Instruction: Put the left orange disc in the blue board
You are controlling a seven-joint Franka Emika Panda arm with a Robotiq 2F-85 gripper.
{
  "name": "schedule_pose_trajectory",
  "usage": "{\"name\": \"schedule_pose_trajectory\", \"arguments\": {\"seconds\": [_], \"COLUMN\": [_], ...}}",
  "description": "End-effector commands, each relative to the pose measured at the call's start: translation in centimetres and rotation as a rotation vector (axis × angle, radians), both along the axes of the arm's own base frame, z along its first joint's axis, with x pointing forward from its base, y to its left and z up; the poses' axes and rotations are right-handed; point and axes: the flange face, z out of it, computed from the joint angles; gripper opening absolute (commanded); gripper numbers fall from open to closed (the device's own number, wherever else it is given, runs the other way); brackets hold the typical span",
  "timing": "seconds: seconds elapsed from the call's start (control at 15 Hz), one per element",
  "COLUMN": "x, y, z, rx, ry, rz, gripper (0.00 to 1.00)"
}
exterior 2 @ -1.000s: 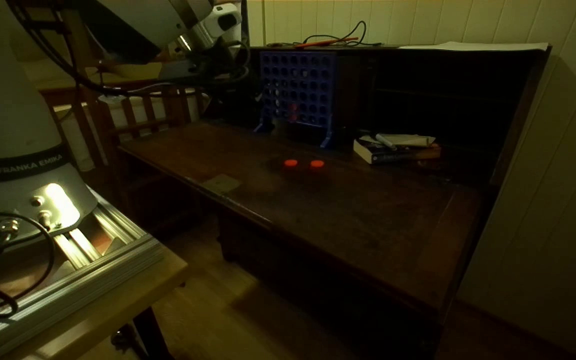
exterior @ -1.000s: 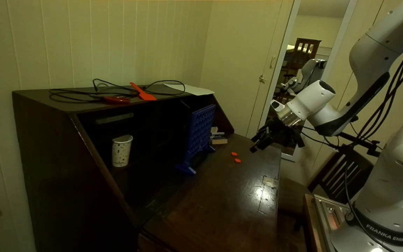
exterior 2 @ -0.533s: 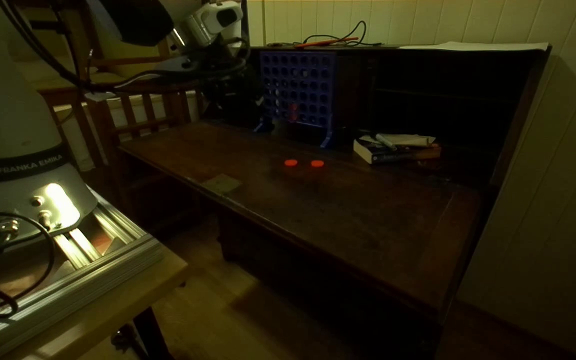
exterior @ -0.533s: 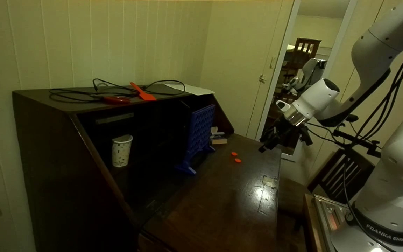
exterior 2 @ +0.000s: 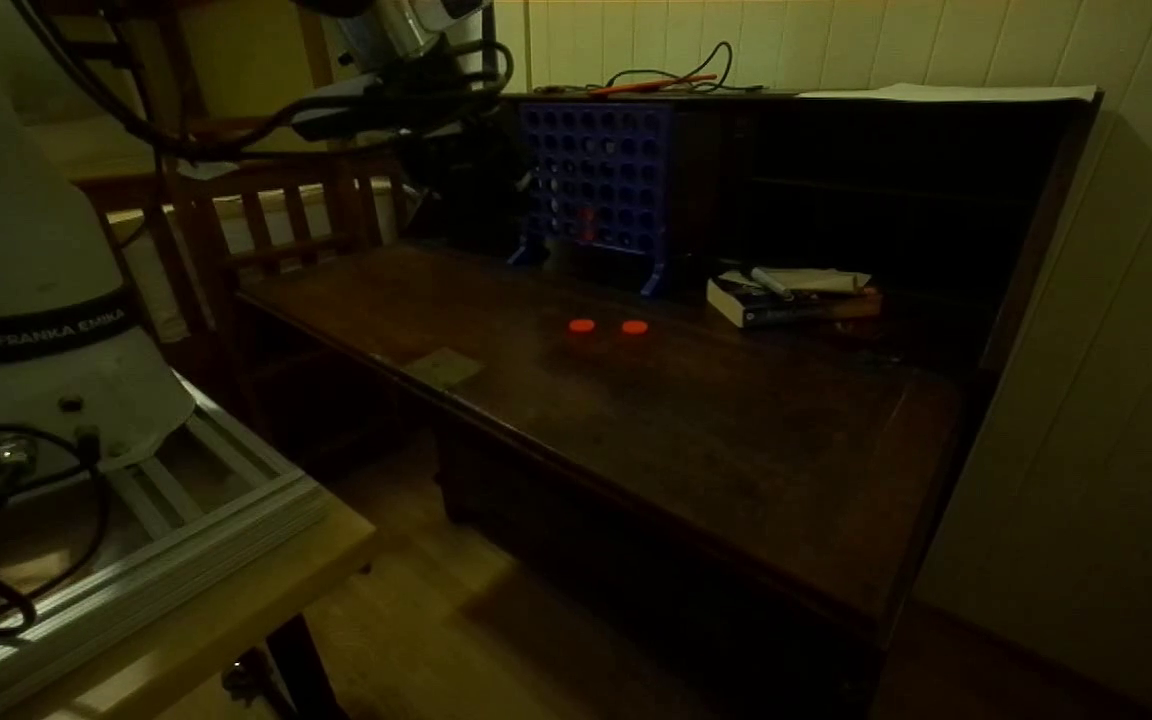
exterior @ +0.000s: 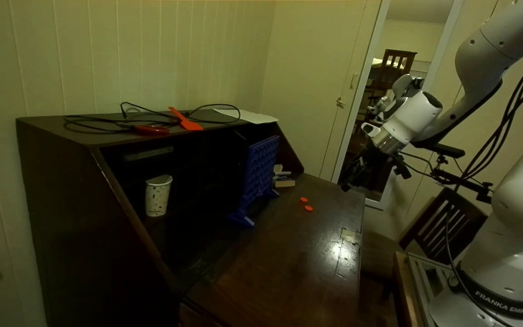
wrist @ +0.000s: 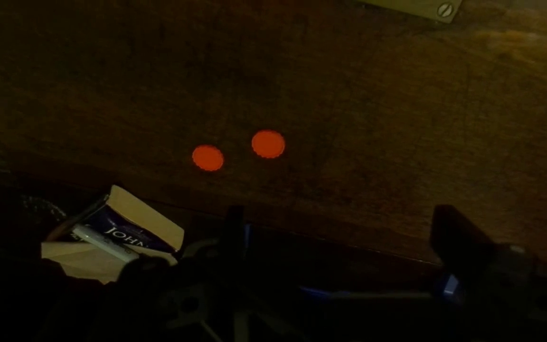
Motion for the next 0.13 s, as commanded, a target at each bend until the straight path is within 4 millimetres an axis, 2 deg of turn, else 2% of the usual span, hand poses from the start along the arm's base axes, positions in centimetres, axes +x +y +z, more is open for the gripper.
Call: {"name": "schedule_pose_trajectory", "arguments": {"seconds": [0.0, 0.07], "x": [-0.06, -0.08], "y": [0.06, 0.08], "z": [-0.10, -0.13], "rx": [0.002, 0.003], "ry": [0.002, 0.003], "rz": [0.000, 0.000], "gripper": [1.00, 1.00]}}
